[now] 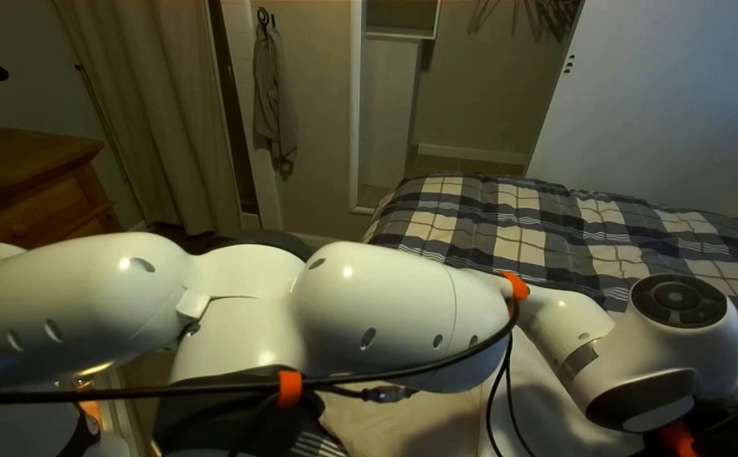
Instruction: Fold the towel into a triangle twice.
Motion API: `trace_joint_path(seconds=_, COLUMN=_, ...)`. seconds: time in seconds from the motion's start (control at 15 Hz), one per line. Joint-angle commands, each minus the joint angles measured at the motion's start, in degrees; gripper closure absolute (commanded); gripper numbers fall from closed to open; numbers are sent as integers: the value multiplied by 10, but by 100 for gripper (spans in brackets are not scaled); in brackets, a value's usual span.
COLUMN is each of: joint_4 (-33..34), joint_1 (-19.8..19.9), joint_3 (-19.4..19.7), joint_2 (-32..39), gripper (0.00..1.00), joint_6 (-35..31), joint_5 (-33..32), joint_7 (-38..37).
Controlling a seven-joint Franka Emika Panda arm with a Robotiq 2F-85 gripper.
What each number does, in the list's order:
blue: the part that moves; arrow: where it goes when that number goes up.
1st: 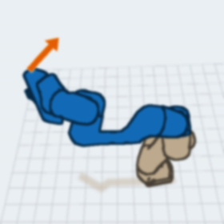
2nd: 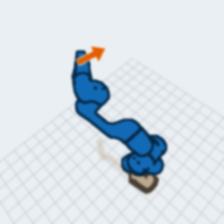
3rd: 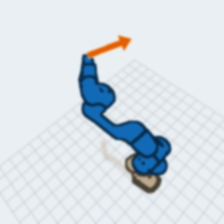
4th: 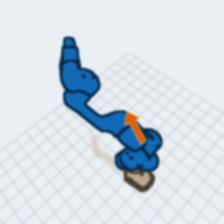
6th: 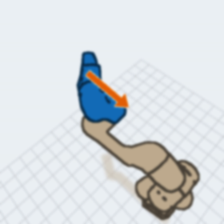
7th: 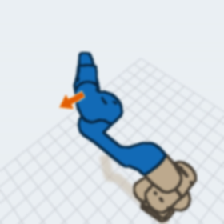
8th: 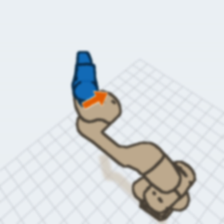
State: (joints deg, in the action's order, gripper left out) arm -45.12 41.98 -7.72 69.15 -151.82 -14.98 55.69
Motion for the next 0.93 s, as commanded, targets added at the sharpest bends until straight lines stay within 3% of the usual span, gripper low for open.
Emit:
trace_joint_path(seconds=0.0, joint_4=63, joint_1=-13, joint_3=15, joint_2=33, gripper=35, joint_6=15, joint_5=51, joint_7=39)
trace_joint_path(seconds=0.33, joint_4=56, joint_1=-12, joint_3=15, joint_2=17, gripper=1, joint_6=34, joint_5=37, joint_7=17)
trace_joint_path(seconds=0.6, joint_4=11, joint_1=-23, joint_3=51, joint_2=-41, gripper=0, joint_6=143, joint_5=33, joint_7=-68)
trace_joint_path(seconds=0.87, joint_4=-11, joint_1=-18, joint_3=43, joint_2=-94, gripper=0, joint_6=283, joint_5=48, joint_7=-117)
